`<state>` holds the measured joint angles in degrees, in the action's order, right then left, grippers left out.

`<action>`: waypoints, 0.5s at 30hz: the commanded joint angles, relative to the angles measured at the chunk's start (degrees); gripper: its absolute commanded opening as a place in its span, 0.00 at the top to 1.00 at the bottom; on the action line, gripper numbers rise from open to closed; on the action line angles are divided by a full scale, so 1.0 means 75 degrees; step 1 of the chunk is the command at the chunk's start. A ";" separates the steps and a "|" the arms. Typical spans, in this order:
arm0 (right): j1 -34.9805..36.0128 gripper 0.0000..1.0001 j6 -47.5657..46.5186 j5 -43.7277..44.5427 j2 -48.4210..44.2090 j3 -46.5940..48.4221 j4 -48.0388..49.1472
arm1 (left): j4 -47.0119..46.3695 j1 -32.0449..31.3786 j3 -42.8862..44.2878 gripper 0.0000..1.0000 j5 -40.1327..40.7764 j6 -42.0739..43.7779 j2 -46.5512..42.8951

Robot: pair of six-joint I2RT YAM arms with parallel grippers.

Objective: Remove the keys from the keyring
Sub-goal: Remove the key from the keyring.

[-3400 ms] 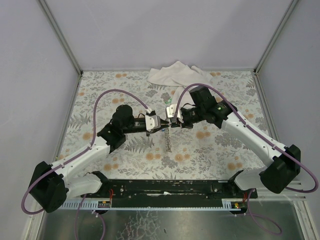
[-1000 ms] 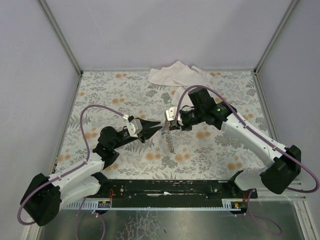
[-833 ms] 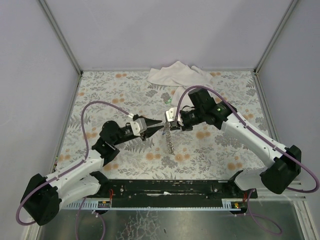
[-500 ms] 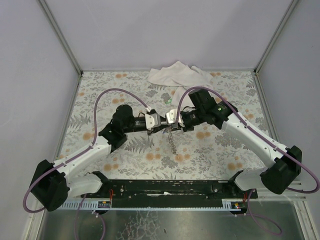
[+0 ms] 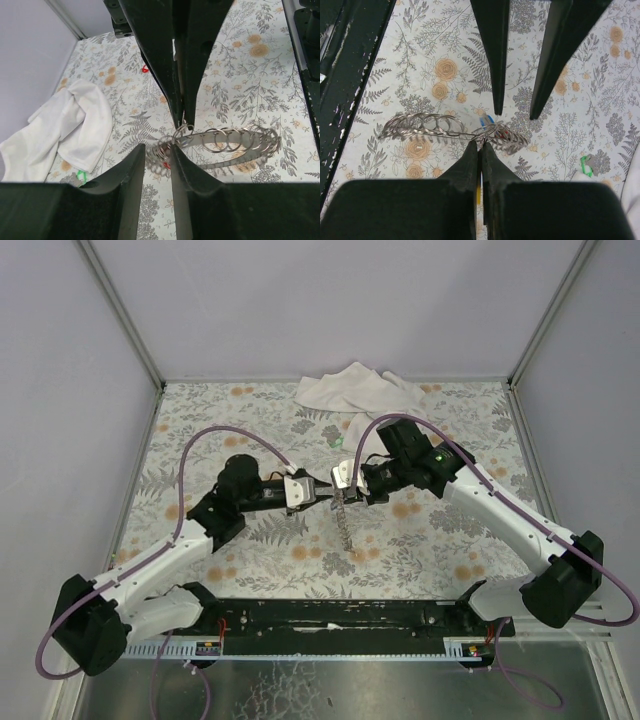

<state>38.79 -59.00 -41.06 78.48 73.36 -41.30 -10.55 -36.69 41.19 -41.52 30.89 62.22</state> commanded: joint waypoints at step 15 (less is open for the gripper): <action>-0.0015 1.00 -0.0102 -0.0156 -0.0233 0.0392 0.0291 | -0.0562 0.0097 0.0016 0.68 -0.0639 -0.0096 0.0188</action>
<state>38.79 -59.13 -41.08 78.48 73.45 -41.30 -13.19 -36.27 38.52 -44.03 29.65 62.19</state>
